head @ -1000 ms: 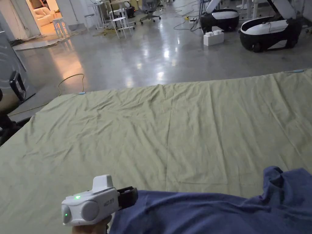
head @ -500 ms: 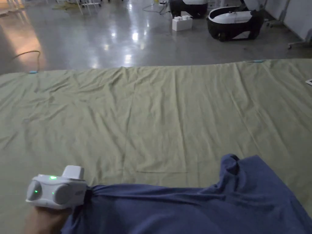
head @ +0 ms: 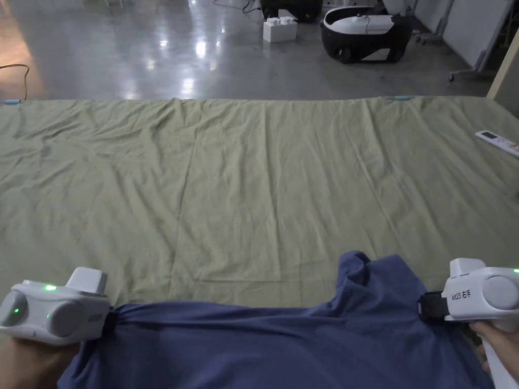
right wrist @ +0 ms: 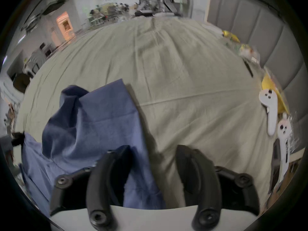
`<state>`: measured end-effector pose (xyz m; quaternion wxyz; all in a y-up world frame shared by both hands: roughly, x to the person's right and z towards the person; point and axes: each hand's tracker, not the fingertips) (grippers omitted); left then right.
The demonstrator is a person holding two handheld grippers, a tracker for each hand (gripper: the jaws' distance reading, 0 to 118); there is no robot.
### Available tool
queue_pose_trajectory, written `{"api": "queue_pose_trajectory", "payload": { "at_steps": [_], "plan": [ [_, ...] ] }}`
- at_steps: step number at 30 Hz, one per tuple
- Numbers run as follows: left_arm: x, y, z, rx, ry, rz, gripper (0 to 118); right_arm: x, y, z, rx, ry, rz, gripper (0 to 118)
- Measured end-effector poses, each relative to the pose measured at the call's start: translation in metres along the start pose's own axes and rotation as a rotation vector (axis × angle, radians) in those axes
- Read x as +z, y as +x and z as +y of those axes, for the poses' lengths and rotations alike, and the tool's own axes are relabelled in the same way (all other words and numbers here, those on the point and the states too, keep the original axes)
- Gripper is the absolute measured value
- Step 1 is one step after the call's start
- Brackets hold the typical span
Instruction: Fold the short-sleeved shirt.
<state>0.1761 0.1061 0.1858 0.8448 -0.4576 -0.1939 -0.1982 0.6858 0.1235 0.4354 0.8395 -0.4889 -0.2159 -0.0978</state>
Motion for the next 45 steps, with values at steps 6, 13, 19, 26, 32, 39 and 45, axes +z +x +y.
{"api": "queue_pose_trajectory", "payload": {
  "at_steps": [6,13,19,26,32,39,45],
  "plan": [
    [0.049,-0.018,-0.003,0.127,0.125,-0.088,8,0.029,-0.004,0.001,0.055,0.044,0.075,2],
    [0.189,-0.054,-0.082,0.217,0.34,-0.243,8,0.164,0.015,-0.06,0.049,0.251,0.173,2],
    [0.232,-0.05,-0.207,0.313,0.291,-0.247,8,0.221,0.036,-0.178,-0.083,0.303,0.193,2],
    [0.194,-0.046,-0.274,0.439,0.216,-0.269,13,0.199,0.024,-0.253,-0.183,0.222,0.15,3],
    [0.202,-0.059,-0.267,0.504,0.297,-0.135,95,0.183,0.03,-0.262,-0.208,0.214,0.109,79],
    [0.335,-0.044,-0.235,0.324,0.698,0.008,95,0.272,0.016,-0.242,-0.136,0.534,0.106,79],
    [0.421,0.006,-0.226,0.17,0.941,0.142,95,0.359,-0.029,-0.234,-0.047,0.864,0.116,80]
  ]
}}
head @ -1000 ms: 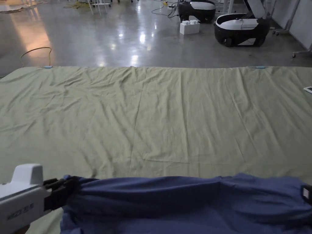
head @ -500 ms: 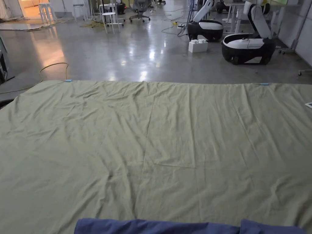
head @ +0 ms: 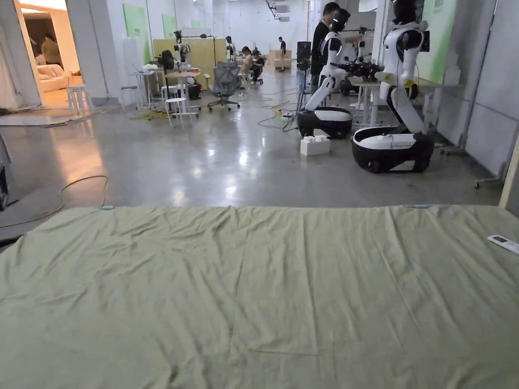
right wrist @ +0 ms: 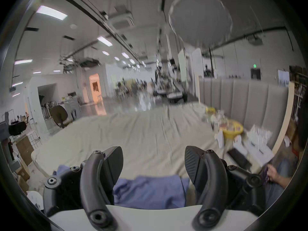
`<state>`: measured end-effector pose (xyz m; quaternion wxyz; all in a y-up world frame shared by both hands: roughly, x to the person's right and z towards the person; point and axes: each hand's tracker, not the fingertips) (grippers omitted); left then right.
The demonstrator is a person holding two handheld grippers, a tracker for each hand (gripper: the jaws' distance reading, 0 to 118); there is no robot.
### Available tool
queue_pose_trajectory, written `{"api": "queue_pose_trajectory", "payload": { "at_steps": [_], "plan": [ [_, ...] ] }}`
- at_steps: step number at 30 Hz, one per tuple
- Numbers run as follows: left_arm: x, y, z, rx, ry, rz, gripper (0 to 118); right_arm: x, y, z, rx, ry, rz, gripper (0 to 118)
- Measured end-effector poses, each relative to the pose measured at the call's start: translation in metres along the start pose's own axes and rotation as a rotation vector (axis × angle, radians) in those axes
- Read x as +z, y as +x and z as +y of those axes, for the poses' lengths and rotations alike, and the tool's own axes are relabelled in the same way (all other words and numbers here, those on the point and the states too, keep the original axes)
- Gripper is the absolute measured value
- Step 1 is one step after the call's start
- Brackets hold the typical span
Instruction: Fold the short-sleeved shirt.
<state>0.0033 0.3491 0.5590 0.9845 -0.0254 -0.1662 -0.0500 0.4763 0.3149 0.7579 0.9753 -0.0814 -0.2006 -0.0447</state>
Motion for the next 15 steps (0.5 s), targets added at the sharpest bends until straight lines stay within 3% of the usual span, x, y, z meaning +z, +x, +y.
{"api": "queue_pose_trajectory", "payload": {
  "at_steps": [3,4,5,7,8,9,13,15],
  "plan": [
    [0.009,0.019,0.008,-0.008,0.028,-0.002,89,0.007,-0.022,0.009,0.071,0.067,-0.033,80],
    [0.009,0.024,0.007,-0.03,0.05,-0.027,78,0.008,-0.028,0.011,0.118,0.092,-0.023,79],
    [0.012,0.03,0.008,-0.036,0.072,-0.058,55,0.007,-0.031,0.008,0.091,0.057,-0.013,73],
    [0.014,0.039,0.011,-0.04,0.082,-0.079,22,0.009,-0.038,0.007,0.115,0.062,0.013,45],
    [0.014,0.045,0.013,-0.046,0.091,-0.095,13,0.01,-0.041,0.007,0.117,0.063,0.027,18],
    [0.015,0.045,0.014,-0.034,0.074,-0.1,6,0.01,-0.044,0.008,0.115,0.063,0.042,6],
    [0.013,0.05,0.013,0.004,0.042,-0.165,0,0.007,-0.052,0.005,0.071,0.005,0.095,0],
    [0.011,0.053,0.013,-0.004,0.018,-0.173,0,0.007,-0.059,0.011,0.174,0.089,0.085,0]
  ]
}}
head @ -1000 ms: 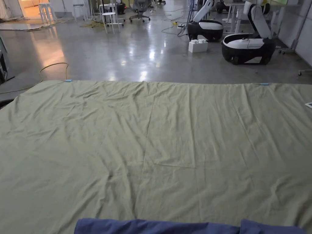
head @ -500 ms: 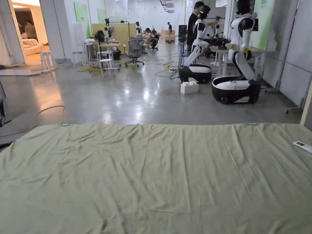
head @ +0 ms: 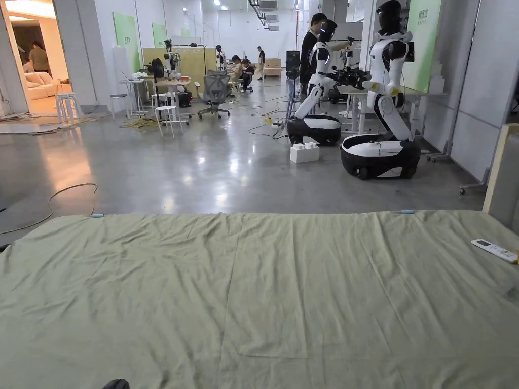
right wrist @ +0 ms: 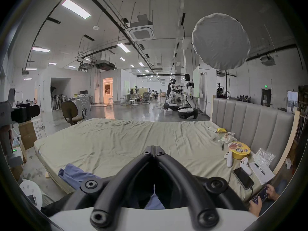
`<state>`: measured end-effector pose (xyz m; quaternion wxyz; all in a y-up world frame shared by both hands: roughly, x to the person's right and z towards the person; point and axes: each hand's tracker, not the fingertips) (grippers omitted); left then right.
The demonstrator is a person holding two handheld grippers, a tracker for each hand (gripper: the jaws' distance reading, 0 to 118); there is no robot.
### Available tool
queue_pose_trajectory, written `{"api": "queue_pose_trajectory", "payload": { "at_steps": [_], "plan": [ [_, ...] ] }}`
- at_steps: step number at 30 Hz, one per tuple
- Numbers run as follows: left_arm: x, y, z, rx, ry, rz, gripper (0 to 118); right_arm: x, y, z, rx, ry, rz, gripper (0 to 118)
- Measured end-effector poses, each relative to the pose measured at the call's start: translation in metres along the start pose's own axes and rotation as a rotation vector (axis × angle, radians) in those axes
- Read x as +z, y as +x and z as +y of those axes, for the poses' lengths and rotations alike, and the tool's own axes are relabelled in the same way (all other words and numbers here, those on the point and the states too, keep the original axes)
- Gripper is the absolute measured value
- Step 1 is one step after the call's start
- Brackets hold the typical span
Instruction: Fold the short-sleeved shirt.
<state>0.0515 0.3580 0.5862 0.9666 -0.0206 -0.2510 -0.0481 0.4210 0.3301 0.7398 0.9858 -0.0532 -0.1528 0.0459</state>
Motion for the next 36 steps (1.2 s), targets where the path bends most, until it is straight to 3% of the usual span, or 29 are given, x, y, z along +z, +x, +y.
{"api": "queue_pose_trajectory", "payload": {
  "at_steps": [1,6,11,12,13,14,15,16,22,26,28,30,32,34,36],
  "plan": [
    [0.0,-0.001,0.0,-0.004,-0.003,-0.004,0,-0.002,0.0,-0.001,-0.033,-0.03,0.006,0],
    [0.0,-0.007,-0.002,0.022,-0.015,-0.024,0,-0.003,-0.003,0.002,-0.043,-0.004,0.012,0],
    [-0.016,-0.042,-0.032,0.104,-0.15,0.016,1,-0.006,-0.001,-0.008,-0.09,-0.048,0.04,0],
    [-0.021,-0.055,-0.044,0.14,-0.185,0.011,7,-0.005,-0.001,-0.012,-0.099,-0.062,0.047,0],
    [-0.029,-0.069,-0.06,0.22,-0.234,-0.011,23,-0.005,0.0,-0.016,-0.112,-0.081,0.055,0],
    [-0.039,-0.085,-0.078,0.303,-0.308,-0.05,60,-0.005,0.0,-0.022,-0.134,-0.115,0.065,0],
    [-0.047,-0.096,-0.096,0.366,-0.358,-0.069,82,-0.006,0.0,-0.026,-0.155,-0.142,0.072,0],
    [-0.056,-0.107,-0.12,0.404,-0.397,-0.051,92,-0.006,0.001,-0.028,-0.149,-0.138,0.07,0],
    [-0.107,-0.15,-0.227,0.656,-0.586,-0.095,92,-0.003,0.0,-0.043,-0.168,-0.226,0.071,0],
    [-0.135,-0.159,-0.263,0.805,-0.635,-0.023,89,0.001,0.001,-0.052,-0.26,-0.279,0.091,0],
    [-0.14,-0.153,-0.269,0.861,-0.615,-0.033,77,0.003,0.001,-0.056,-0.276,-0.301,0.073,0],
    [-0.144,-0.148,-0.27,0.937,-0.554,-0.099,43,0.003,0.0,-0.059,-0.294,-0.323,0.058,0],
    [-0.153,-0.138,-0.28,0.991,-0.603,-0.11,20,0.003,0.0,-0.061,-0.334,-0.335,0.059,0],
    [-0.155,-0.129,-0.284,0.961,-0.614,-0.076,11,0.002,0.0,-0.061,-0.35,-0.336,0.061,0],
    [-0.154,-0.135,-0.284,1.057,-0.588,-0.083,10,0.002,-0.002,-0.057,-0.341,-0.333,0.053,0]
  ]
}}
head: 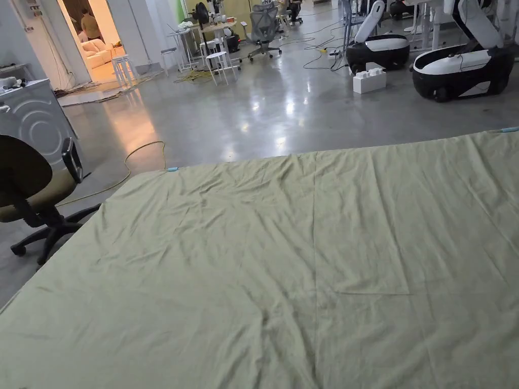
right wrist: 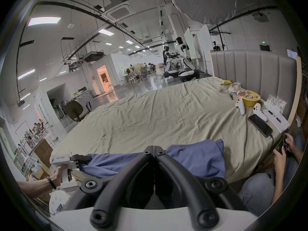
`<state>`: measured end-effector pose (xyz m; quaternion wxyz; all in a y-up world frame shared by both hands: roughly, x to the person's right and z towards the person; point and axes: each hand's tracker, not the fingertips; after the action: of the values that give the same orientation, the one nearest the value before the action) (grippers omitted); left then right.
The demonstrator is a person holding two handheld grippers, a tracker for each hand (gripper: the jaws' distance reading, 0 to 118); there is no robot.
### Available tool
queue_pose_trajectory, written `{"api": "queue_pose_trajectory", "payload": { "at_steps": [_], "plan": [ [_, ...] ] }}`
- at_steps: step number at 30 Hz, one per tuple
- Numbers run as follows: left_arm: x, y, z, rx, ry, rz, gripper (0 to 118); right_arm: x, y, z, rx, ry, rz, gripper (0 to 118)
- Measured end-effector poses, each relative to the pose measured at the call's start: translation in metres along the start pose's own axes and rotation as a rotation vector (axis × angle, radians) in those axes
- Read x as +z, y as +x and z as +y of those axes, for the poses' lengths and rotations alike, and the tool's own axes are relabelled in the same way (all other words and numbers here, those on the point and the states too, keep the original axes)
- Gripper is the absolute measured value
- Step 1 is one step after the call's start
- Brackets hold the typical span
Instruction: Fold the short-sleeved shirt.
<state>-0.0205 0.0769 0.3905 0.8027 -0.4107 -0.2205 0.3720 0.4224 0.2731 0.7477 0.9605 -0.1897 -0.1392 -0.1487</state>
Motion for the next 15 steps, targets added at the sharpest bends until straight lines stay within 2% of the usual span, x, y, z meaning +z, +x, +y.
{"api": "queue_pose_trajectory", "payload": {
  "at_steps": [4,6,8,10,13,15],
  "plan": [
    [0.016,0.008,0.021,0.066,0.044,0.014,9,0.001,-0.001,0.006,-0.002,0.005,0.009,0],
    [0.028,0.017,0.034,0.047,0.079,-0.001,9,0.001,-0.002,0.007,-0.014,0.008,0.013,0],
    [0.043,0.03,0.05,-0.03,0.142,0.048,9,0.003,-0.003,0.006,-0.02,0.012,0.016,0],
    [0.059,0.036,0.068,-0.048,0.186,0.068,9,0.006,-0.003,0.004,-0.019,0.014,0.015,0],
    [0.077,0.063,0.082,-0.195,0.198,0.162,9,0.004,0.002,-0.001,-0.029,0.0,0.024,0],
    [0.078,0.091,0.076,-0.262,0.156,0.116,9,0.002,0.004,-0.005,-0.036,-0.014,0.024,0]
  ]
}}
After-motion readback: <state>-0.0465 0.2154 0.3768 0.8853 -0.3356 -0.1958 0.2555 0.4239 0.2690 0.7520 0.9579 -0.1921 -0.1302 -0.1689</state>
